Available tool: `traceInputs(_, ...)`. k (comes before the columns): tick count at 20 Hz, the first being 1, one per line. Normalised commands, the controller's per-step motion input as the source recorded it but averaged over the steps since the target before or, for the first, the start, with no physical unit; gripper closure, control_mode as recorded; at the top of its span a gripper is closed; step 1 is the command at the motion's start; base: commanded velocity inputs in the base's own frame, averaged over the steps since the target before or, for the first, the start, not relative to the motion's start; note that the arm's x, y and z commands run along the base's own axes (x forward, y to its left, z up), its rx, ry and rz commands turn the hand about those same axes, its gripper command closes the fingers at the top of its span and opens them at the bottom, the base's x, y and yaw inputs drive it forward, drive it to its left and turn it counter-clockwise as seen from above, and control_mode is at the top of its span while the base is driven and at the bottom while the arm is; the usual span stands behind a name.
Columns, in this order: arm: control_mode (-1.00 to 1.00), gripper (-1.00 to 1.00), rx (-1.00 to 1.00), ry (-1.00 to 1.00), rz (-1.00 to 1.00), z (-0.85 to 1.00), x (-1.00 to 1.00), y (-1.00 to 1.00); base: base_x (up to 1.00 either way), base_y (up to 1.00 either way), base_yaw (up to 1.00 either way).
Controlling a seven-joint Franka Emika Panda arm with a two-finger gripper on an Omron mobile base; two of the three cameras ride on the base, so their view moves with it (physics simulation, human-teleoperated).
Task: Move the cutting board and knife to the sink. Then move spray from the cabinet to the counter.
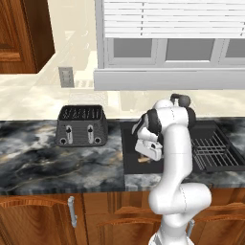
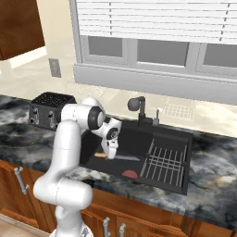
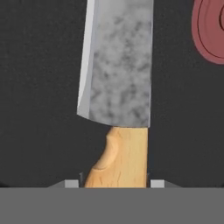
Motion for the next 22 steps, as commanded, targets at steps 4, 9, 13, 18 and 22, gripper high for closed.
traceInputs(4,-1.0,1.0,0.0,0.0,0.0,-0.22,0.32,0.0,0.0,0.0,0.0)
traceInputs(9,-1.0,1.0,0.0,0.0,0.0,-0.18,0.3,0.0,0.0,0.0,0.0)
traceInputs(13,-1.0,1.0,0.0,0.0,0.0,-0.17,0.28,0.0,0.0,0.0,0.0)
traceInputs(18,-1.0,1.0,0.0,0.01,0.0,-0.26,0.24,-0.07,0.0,0.0,0.0)
traceInputs(22,-1.0,-1.0,0.0,0.0,0.0,-0.25,0.13,-0.14,0.0,0.0,0.0)
